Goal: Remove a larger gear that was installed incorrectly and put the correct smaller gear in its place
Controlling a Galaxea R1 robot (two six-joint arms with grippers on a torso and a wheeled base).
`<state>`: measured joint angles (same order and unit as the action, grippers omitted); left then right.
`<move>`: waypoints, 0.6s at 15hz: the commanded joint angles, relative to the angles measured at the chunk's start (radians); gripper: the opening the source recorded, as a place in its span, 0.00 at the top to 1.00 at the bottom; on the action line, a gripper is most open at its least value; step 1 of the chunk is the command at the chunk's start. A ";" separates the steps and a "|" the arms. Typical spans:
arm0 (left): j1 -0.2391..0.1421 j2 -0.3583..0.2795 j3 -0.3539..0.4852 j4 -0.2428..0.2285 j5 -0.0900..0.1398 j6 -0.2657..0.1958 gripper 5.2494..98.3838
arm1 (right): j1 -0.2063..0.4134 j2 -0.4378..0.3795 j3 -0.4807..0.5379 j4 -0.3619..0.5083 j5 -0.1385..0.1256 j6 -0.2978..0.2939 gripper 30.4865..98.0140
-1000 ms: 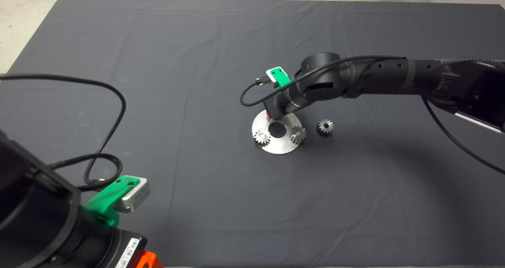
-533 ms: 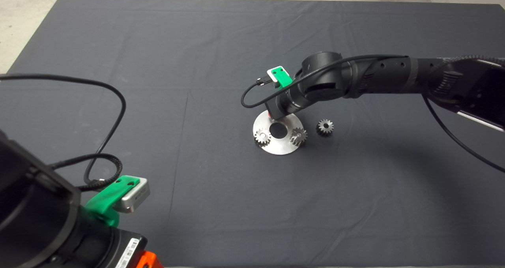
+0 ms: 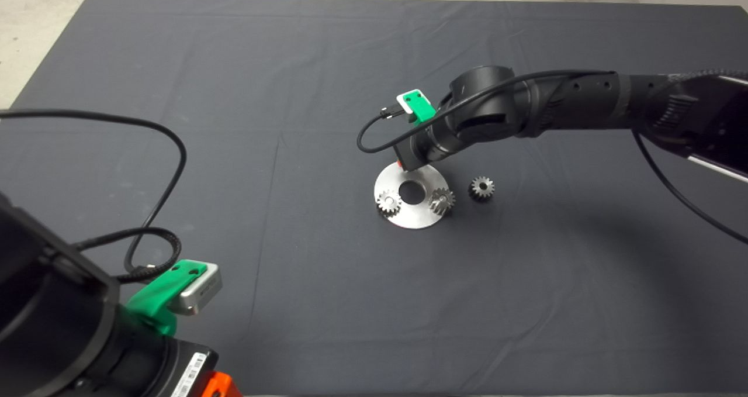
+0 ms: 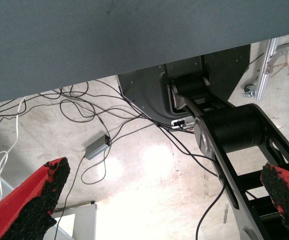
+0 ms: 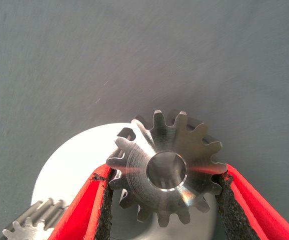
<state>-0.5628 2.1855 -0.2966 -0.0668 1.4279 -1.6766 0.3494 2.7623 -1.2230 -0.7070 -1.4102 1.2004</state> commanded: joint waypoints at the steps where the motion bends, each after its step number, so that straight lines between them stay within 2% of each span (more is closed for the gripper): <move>1: -0.005 -0.002 0.019 -0.016 0.000 0.000 0.00 | 0.051 -0.030 0.044 -0.014 -0.027 0.024 0.76; 4: -0.003 -0.002 0.019 -0.016 0.000 0.000 0.00 | 0.049 -0.095 0.065 -0.012 -0.030 0.056 0.76; 7: -0.003 -0.002 0.019 -0.016 0.000 0.000 0.00 | 0.048 -0.179 0.062 -0.005 -0.032 0.064 0.76; 9: 0.000 -0.002 0.019 -0.016 0.000 0.000 0.00 | 0.048 -0.241 0.062 -0.003 -0.047 0.071 0.76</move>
<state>-0.5574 2.1855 -0.2966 -0.0668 1.4279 -1.6766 0.3628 2.5808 -1.1666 -0.7062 -1.4428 1.2555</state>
